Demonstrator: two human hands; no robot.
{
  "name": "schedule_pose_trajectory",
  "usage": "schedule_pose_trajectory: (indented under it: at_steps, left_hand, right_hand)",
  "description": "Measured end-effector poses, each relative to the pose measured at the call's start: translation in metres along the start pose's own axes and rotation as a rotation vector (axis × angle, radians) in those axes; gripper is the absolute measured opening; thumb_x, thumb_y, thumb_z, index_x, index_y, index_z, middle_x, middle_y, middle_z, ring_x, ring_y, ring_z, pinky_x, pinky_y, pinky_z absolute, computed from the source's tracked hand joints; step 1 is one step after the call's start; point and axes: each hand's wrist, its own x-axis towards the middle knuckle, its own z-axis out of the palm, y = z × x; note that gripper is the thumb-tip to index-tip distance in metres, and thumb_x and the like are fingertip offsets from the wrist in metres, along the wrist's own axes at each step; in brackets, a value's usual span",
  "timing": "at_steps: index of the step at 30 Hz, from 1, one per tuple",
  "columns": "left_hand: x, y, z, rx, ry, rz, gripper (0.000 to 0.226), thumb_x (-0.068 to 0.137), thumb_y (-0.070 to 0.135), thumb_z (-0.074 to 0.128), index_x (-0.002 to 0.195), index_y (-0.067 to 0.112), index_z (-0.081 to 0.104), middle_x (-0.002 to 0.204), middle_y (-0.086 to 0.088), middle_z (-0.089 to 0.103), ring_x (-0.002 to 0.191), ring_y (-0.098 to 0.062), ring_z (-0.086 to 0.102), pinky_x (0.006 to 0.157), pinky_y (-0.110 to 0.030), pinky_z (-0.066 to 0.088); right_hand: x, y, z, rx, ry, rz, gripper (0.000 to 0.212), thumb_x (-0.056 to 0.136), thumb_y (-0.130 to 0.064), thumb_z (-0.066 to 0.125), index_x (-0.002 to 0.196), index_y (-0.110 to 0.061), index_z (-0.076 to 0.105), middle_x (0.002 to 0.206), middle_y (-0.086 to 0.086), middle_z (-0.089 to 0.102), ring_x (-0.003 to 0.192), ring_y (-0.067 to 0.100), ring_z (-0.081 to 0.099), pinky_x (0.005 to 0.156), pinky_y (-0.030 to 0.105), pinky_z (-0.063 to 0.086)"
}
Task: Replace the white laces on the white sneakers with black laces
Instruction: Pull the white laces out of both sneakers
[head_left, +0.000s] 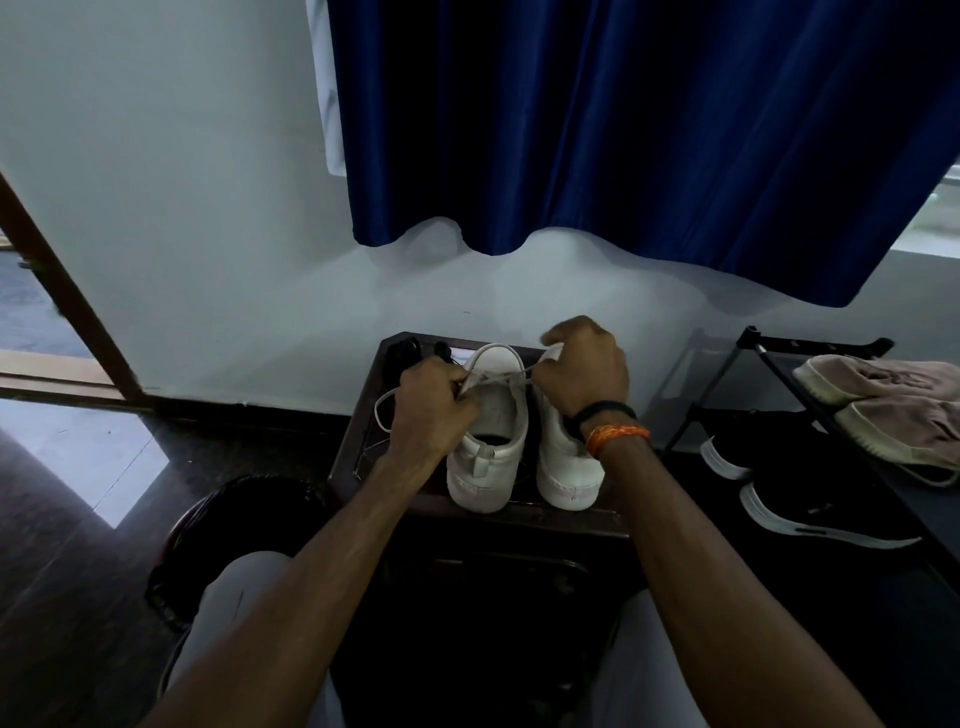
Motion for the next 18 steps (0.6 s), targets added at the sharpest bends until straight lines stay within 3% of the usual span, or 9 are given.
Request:
schedule_pose_trajectory:
  at_steps: [2,5,8,12,16,18]
  left_hand:
    - [0.000,0.000,0.000,-0.017,0.005,0.018,0.033,0.081,0.004,0.068,0.053,0.004,0.050,0.053,-0.007,0.045,0.048,-0.013,0.037,0.046,-0.015,0.032]
    - [0.000,0.001,-0.001,-0.026,0.000,0.030,0.040,0.083,0.005,0.069,0.051,0.013,0.046,0.050,0.006,0.038,0.047,-0.008,0.037,0.047,-0.013,0.032]
    - [-0.001,0.002,-0.001,-0.028,0.013,0.014,0.040,0.082,0.006,0.069,0.051,0.016,0.045,0.052,0.006,0.039,0.049,-0.008,0.039,0.046,-0.013,0.031]
    - [-0.001,0.002,0.002,-0.042,0.051,0.010,0.049,0.085,0.009,0.068,0.047,0.021,0.040,0.051,0.007,0.039,0.050,-0.007,0.044,0.047,-0.016,0.029]
    - [0.000,-0.003,0.004,-0.045,0.072,0.003,0.048,0.085,0.011,0.070,0.047,0.021,0.042,0.044,0.006,0.039,0.043,-0.012,0.037,0.045,-0.012,0.030]
    - [0.001,-0.004,0.005,-0.023,0.053,0.014,0.035,0.082,0.008,0.070,0.052,0.017,0.054,0.046,0.006,0.042,0.044,-0.011,0.039,0.043,-0.013,0.030]
  right_hand:
    - [-0.003,-0.008,0.005,0.038,-0.082,-0.142,0.030,0.082,-0.019,0.068,0.110,-0.016,0.076,0.120,0.003,0.071,0.106,0.025,0.066,0.090,0.035,0.053]
    - [-0.008,-0.021,0.023,-0.186,-0.224,-0.272,0.028,0.085,-0.033,0.064,0.106,-0.019,0.075,0.111,0.006,0.071,0.100,0.029,0.067,0.081,0.036,0.055]
    - [-0.017,-0.020,0.037,-0.300,-0.175,-0.293,0.020,0.088,-0.029,0.061,0.101,-0.018,0.072,0.105,0.009,0.069,0.098,0.035,0.066,0.075,0.037,0.050]
    - [-0.017,-0.012,0.027,-0.072,-0.035,-0.184,0.017,0.083,-0.019,0.062,0.084,-0.008,0.074,0.093,0.011,0.071,0.086,0.034,0.065,0.071,0.035,0.051]
    - [-0.011,-0.005,0.001,0.196,0.265,0.134,0.017,0.085,-0.011,0.062,0.081,-0.005,0.077,0.086,0.012,0.074,0.080,0.029,0.065,0.072,0.028,0.046]
    - [-0.005,0.003,-0.010,0.216,0.186,0.195,0.017,0.085,-0.012,0.062,0.080,-0.008,0.077,0.080,0.010,0.074,0.076,0.027,0.064,0.073,0.029,0.051]
